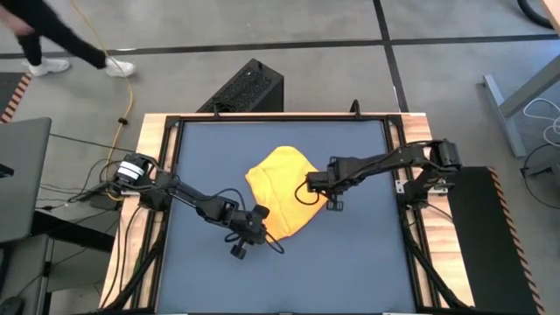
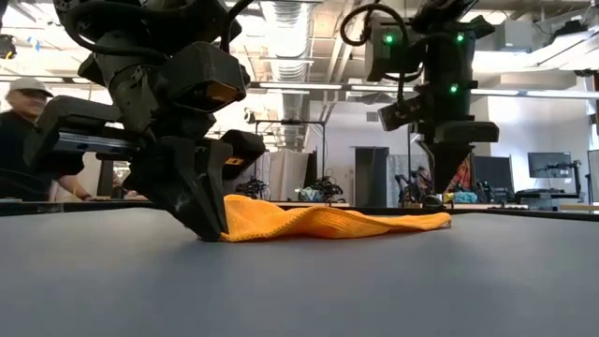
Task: Roll towel
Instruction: Fold the yellow microfiber cloth
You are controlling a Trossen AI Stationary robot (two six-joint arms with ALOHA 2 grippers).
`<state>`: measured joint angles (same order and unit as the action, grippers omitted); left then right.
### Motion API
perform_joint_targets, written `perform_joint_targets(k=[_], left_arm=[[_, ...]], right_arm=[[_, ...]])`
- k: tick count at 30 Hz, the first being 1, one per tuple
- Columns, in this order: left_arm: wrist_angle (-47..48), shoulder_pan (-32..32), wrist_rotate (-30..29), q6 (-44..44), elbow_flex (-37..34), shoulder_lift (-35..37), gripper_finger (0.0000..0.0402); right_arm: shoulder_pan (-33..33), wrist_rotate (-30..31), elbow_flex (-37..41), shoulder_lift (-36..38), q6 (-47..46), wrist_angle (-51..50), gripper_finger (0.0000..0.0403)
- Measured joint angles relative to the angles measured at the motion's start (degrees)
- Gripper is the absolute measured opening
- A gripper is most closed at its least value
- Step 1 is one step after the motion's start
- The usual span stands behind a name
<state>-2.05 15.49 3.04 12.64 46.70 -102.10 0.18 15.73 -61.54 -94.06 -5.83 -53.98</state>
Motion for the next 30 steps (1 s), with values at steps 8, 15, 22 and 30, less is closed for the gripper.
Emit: perform_joint_targets(k=[8, 15, 22, 30], left_arm=[[2.2, 0.33, -2.81, 1.09, -0.17, 3.4, 0.0], [4.71, 0.31, -2.85, 1.03, -0.17, 6.16, 0.0], [4.53, 0.33, -2.76, 0.81, -0.17, 6.36, 0.0], [4.44, 0.33, -2.66, 0.69, -0.17, 6.36, 0.0]], right_arm=[[-0.13, -0.14, 0.0, 0.0, 1.38, 0.17, 0.0109], [-1.26, -0.87, 0.14, 0.0, 4.92, 0.51, 0.0175], [-2.9, -0.8, 5.12, 0.0, 6.7, 5.39, 0.0183], [-2.71, 0.8, 10.09, -0.02, 10.89, 12.46, 0.018]])
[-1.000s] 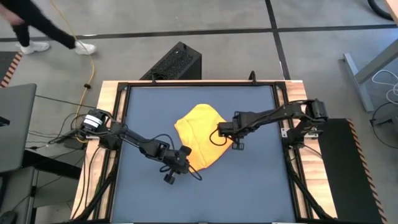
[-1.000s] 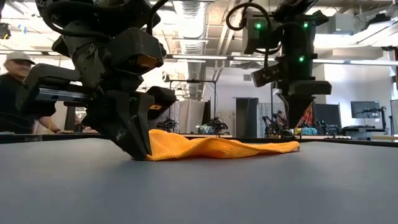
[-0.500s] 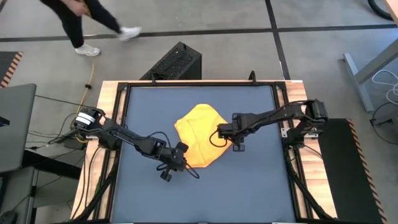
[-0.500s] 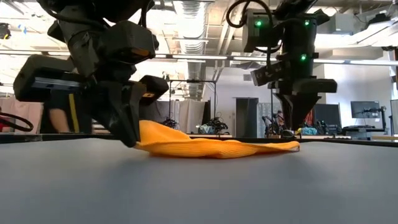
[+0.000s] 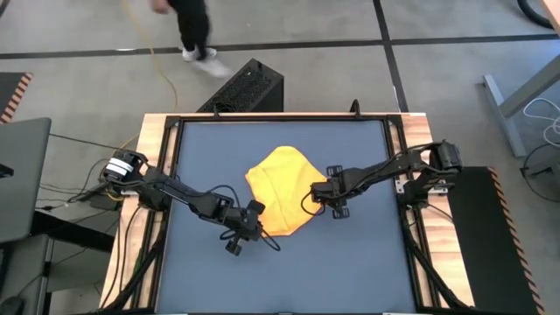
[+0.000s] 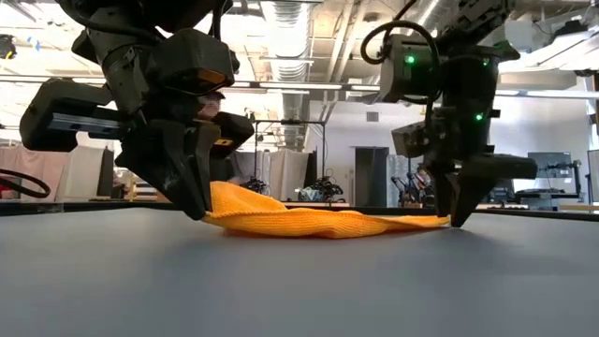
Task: Roll towel
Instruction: Fold the yellow microfiber cloth
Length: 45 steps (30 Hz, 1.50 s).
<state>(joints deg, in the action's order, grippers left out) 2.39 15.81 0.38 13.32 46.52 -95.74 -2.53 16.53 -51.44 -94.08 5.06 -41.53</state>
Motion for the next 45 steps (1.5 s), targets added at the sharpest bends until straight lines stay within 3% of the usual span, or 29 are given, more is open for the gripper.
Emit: perform_joint_targets(k=[11, 15, 20, 23, 36, 45], left_arm=[[-0.39, 0.24, -0.1, -0.5, 0.07, 0.03, 0.0], [-0.86, 1.31, -1.58, -0.48, 0.09, 0.06, 0.0], [-0.6, 2.61, -2.41, -0.97, 0.09, 2.64, 0.0], [0.05, 3.27, -3.44, -0.97, 0.09, 6.86, 0.0], [11.23, 8.18, -13.59, -2.1, 0.11, 28.99, 0.0], [14.59, 14.15, -25.56, -3.45, 0.1, 38.73, 0.0]], right_arm=[[0.99, 1.18, 3.06, 0.28, 2.53, 5.95, 0.0171], [1.42, -0.12, 3.7, 0.2, 2.19, 6.51, 0.0122], [1.35, -0.59, 3.26, 0.13, 0.17, 7.07, 0.0019], [1.36, -1.03, 1.25, -0.09, -1.08, 4.19, 0.0018], [-1.53, -2.82, -27.9, 0.72, -8.96, -27.71, 0.0008], [-8.96, -3.19, -46.12, 0.72, -16.64, -36.01, 0.0008]])
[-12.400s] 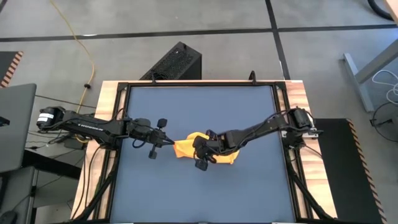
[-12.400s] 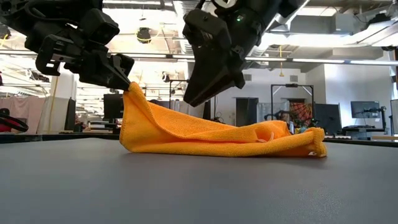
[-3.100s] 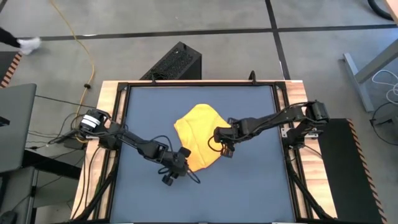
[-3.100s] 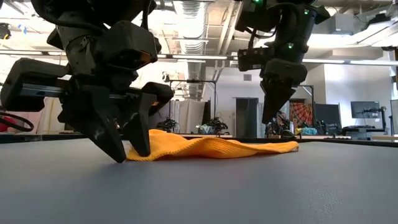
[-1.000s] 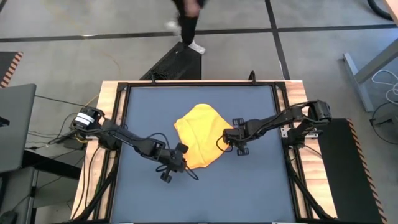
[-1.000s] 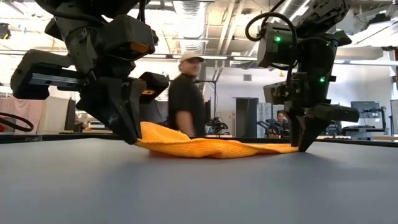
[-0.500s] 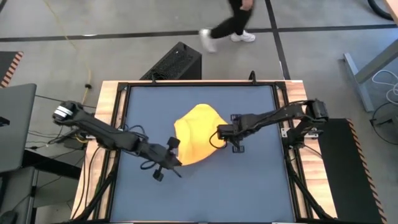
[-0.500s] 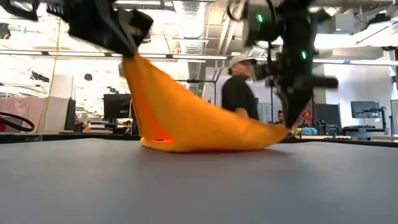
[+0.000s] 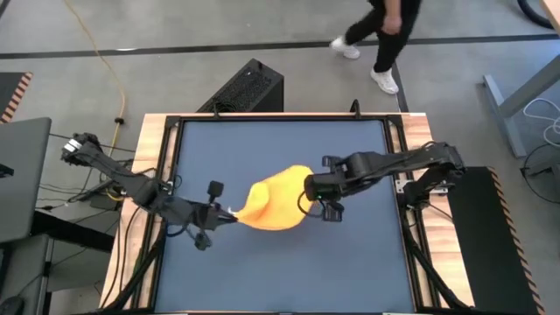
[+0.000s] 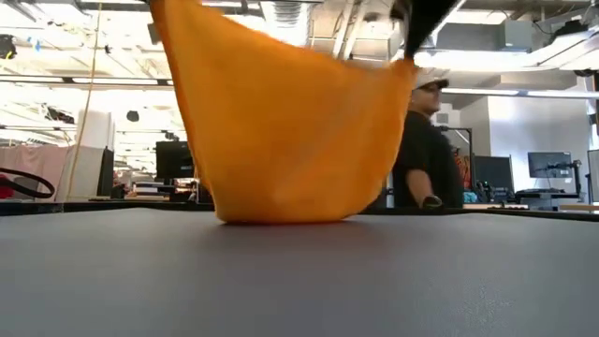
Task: Roll towel
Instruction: Fold the yellow microfiber cloth
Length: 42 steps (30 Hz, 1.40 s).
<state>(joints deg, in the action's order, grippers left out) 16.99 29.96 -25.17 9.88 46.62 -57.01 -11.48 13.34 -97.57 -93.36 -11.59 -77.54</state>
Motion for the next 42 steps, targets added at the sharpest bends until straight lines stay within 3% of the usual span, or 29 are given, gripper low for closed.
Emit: perform_joint_targets(k=[7, 14, 17, 22, 26, 30, 33, 35, 38, 40, 42], left_arm=[[-3.07, 3.8, -14.01, 3.07, 0.01, 9.41, 0.0], [-6.97, 4.92, -15.65, 8.4, 0.03, 15.26, 0.0], [-5.55, 4.88, -19.94, 10.01, 0.03, 16.72, 0.0], [2.2, 2.23, -27.81, 8.72, 0.03, 17.44, 0.0], [6.05, -2.23, -29.22, 7.79, 0.03, 17.44, 0.0], [4.47, -9.5, -29.76, 13.98, 0.03, 17.44, 0.0], [3.03, -15.46, -28.41, 18.59, 0.65, 18.3, 0.0], [3.96, -18.79, -25.11, 18.14, 1.13, 19.1, 0.0], [12.49, -22.11, -15.98, 11.02, 1.12, 20.22, 0.0], [17.3, -22.94, -7.02, 4.25, 0.25, 20.11, 0.0], [18.38, -22.4, 3.75, -0.61, -2.6, 19.54, 0.0]], right_arm=[[-5.65, 7.84, -13.23, 0.0, -0.42, -1.16, 0.0009], [-8.6, 17.08, -22.68, 0.04, 5.77, 3.22, 0.0009], [-8.54, 22.76, -23.98, 0.07, 7.97, 5.3, 0.0009], [-1.91, 25.83, -23.97, -0.72, 3.29, -0.25, 0.0009], [5.89, 25.88, -22.01, -3.1, 1.48, -4.08, 0.0008], [12.99, 27.31, -21.19, -5.96, 2.04, -4.93, 0.0008], [16.38, 28.98, -21.19, -7.29, 2.47, -4.99, 0.0008], [17.5, 26.74, -21.19, -7.37, 1.56, -5.26, 0.0008], [17.05, 14.0, -20.13, -7.39, -1.24, -5.51, 0.0008], [15.4, 4.62, -17.94, -7.61, -3.49, -6.78, 0.0008], [12.47, -0.72, -14.44, -8.69, -5.4, -6.2, 0.0008]])
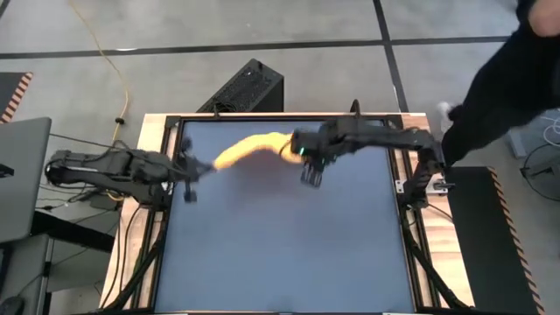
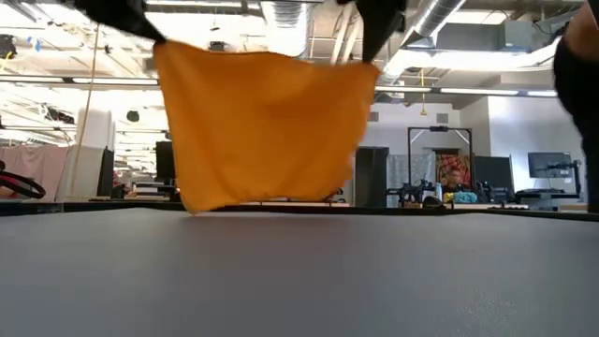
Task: Roll towel
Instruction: Fold the yellow microfiber cloth
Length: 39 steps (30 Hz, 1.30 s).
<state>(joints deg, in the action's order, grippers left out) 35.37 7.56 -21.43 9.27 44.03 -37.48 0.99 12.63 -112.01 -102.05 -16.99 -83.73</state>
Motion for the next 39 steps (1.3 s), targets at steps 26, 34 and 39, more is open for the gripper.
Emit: perform_joint_targets(k=[26, 34, 39], left_arm=[[-12.99, 29.21, 0.62, -29.52, -16.91, -14.58, 0.0], [-1.27, 25.44, -15.0, -24.23, -11.5, -14.34, 0.0], [-0.39, 19.53, -18.29, -23.36, -14.21, -14.9, 0.0]], right_arm=[[-22.92, -13.83, 22.32, -9.45, -24.14, 31.8, 0.001], [-13.21, -10.77, 22.3, -8.73, -22.26, 22.56, 0.001], [-9.07, -8.06, 22.3, -8.86, -18.86, 19.13, 0.001]])
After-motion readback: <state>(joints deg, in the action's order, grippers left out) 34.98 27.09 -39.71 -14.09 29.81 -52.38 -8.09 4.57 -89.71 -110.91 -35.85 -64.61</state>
